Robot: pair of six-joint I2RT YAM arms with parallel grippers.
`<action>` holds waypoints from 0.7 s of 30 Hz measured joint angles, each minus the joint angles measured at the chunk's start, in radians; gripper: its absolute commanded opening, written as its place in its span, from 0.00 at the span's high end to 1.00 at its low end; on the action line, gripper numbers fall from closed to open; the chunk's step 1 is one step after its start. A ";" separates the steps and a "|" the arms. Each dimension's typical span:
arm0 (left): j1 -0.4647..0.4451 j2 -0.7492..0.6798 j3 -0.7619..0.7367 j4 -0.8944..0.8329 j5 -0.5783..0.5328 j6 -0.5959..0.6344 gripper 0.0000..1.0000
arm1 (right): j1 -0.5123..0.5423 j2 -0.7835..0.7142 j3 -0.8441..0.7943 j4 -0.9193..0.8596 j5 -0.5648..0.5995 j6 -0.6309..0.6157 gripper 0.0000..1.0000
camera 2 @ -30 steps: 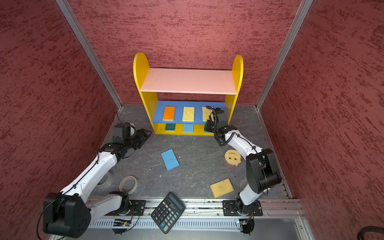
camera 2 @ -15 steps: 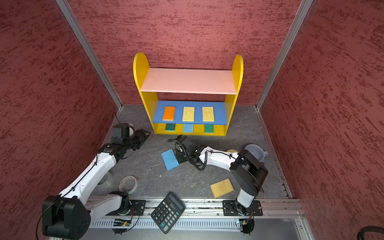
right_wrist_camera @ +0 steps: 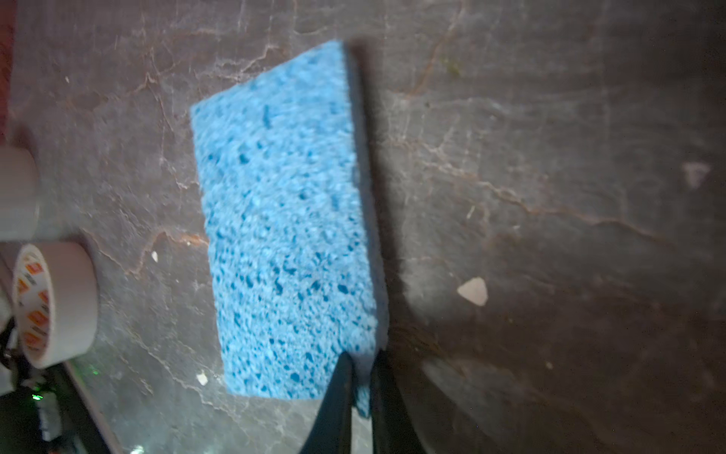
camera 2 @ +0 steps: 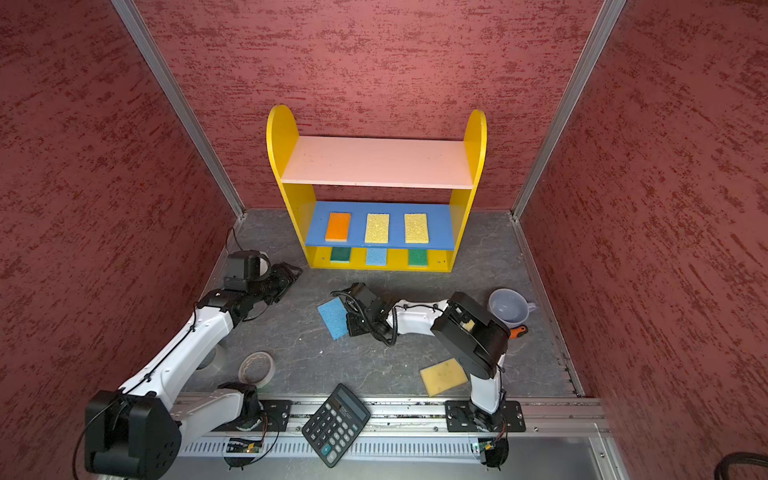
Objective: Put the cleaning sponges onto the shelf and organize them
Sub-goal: 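Lift the blue sponge up to the pink top shelf while the left gripper rises alongside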
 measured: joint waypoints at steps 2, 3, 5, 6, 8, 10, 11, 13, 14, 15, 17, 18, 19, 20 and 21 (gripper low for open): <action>0.000 0.000 0.001 -0.002 0.000 0.007 0.37 | 0.000 0.000 0.002 0.001 -0.001 0.000 1.00; 0.000 0.000 0.003 -0.003 -0.001 0.011 0.37 | 0.000 -0.001 0.003 -0.001 -0.001 -0.002 1.00; 0.000 0.000 0.013 -0.008 -0.001 0.021 0.40 | 0.000 -0.007 0.010 -0.014 0.005 -0.014 1.00; 0.000 0.000 0.023 -0.014 -0.001 0.028 0.41 | 0.000 -0.014 0.019 -0.031 0.012 -0.027 1.00; -0.002 0.000 0.050 -0.025 -0.001 0.046 0.41 | 0.000 -0.042 0.047 -0.073 0.032 -0.056 1.00; -0.008 0.000 0.085 -0.036 -0.004 0.065 0.41 | 0.000 -0.082 0.102 -0.126 0.063 -0.095 1.00; -0.013 0.000 0.102 -0.039 -0.005 0.072 0.41 | 0.000 -0.098 0.131 -0.144 0.076 -0.110 1.00; -0.027 0.000 0.142 -0.050 -0.010 0.092 0.41 | -0.003 -0.138 0.218 -0.187 0.111 -0.154 1.00; -0.035 0.000 0.159 -0.055 -0.013 0.099 0.40 | -0.004 -0.154 0.256 -0.198 0.126 -0.172 1.00; -0.045 0.000 0.182 -0.063 -0.018 0.111 0.40 | -0.007 -0.172 0.298 -0.206 0.141 -0.192 1.00; -0.066 0.000 0.227 -0.074 -0.032 0.129 0.40 | -0.018 -0.203 0.375 -0.220 0.159 -0.226 1.00; -0.078 0.000 0.257 -0.077 -0.039 0.142 0.39 | -0.028 -0.215 0.421 -0.229 0.167 -0.244 1.00; -0.088 0.000 0.286 -0.081 -0.044 0.154 0.38 | -0.039 -0.219 0.467 -0.237 0.171 -0.260 1.00; -0.095 0.000 0.312 -0.082 -0.048 0.165 0.39 | -0.051 -0.219 0.513 -0.246 0.174 -0.272 1.00; -0.102 0.000 0.346 -0.084 -0.053 0.180 0.38 | -0.066 -0.216 0.567 -0.258 0.179 -0.286 1.00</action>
